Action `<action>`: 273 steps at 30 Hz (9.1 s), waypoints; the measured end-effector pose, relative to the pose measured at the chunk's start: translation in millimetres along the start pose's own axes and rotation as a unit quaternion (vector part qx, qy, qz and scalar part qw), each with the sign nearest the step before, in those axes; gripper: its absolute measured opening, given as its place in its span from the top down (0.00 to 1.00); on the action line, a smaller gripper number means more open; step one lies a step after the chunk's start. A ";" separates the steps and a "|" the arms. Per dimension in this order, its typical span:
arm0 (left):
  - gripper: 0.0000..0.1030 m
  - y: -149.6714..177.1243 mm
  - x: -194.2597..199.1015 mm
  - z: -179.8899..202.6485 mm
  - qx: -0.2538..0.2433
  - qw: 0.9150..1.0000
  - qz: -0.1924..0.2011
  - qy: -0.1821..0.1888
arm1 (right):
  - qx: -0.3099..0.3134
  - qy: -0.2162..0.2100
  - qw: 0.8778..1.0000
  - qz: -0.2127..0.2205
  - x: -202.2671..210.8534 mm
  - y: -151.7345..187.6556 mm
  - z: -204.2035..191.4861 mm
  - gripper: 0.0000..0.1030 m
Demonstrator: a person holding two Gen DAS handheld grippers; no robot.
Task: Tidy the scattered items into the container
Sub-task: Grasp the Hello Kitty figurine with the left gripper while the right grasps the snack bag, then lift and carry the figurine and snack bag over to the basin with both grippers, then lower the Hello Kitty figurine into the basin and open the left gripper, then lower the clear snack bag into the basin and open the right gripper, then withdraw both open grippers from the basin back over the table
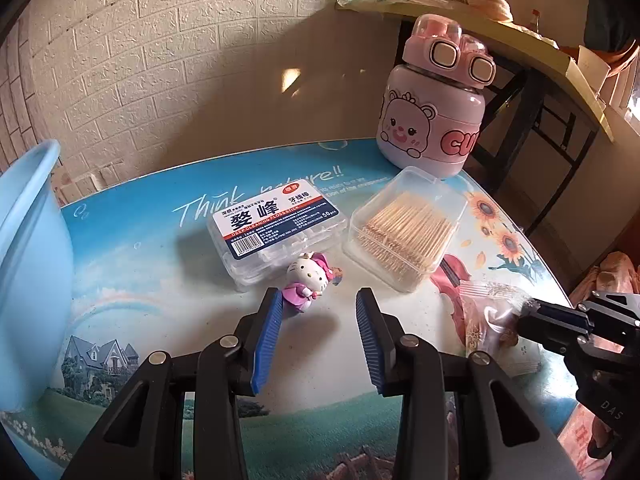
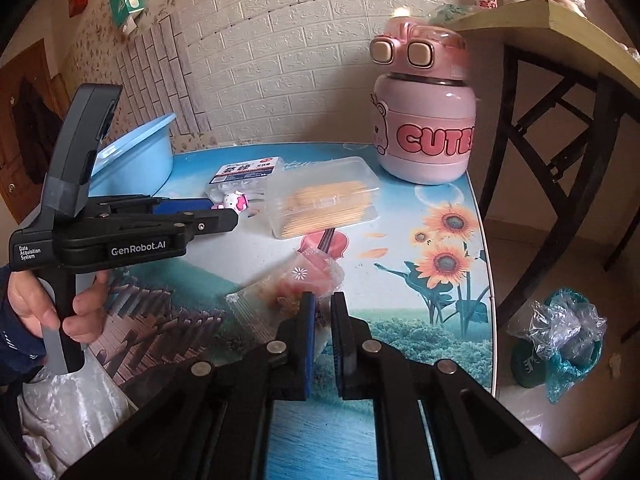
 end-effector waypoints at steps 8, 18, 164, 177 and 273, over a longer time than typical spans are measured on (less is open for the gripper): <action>0.65 -3.4 -9.6 -3.5 0.011 1.000 -0.010 0.006 | -0.004 -0.008 1.000 -0.002 -0.7 -0.1 0.9 0.92; 0.84 -0.6 -8.0 13.6 -0.040 0.999 -0.002 0.035 | -0.011 -0.015 1.000 -0.001 0.5 0.3 3.1 0.92; 0.78 74.1 154.5 -245.1 0.106 0.982 0.087 -0.129 | 0.049 -0.125 0.991 -0.023 -100.6 -102.4 -317.7 0.87; 0.64 78.4 144.4 -258.6 0.121 0.980 0.072 -0.142 | 0.086 -0.109 0.990 -0.039 -131.0 -105.5 -340.2 0.85; 0.36 64.4 212.9 -202.7 0.097 0.975 0.119 -0.159 | 0.096 -0.085 0.991 0.035 -27.6 -85.5 -292.5 0.56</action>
Point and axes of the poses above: each gripper's, at about its wrist camera, not at the fingertips, and x roughly against the way its jaws point, z to its right, y to its underside, the point moved 1 cm from there along -x, roughly the way its jaws point, and after that the axes turned 9 degrees about -x, right-handed, at the moved point
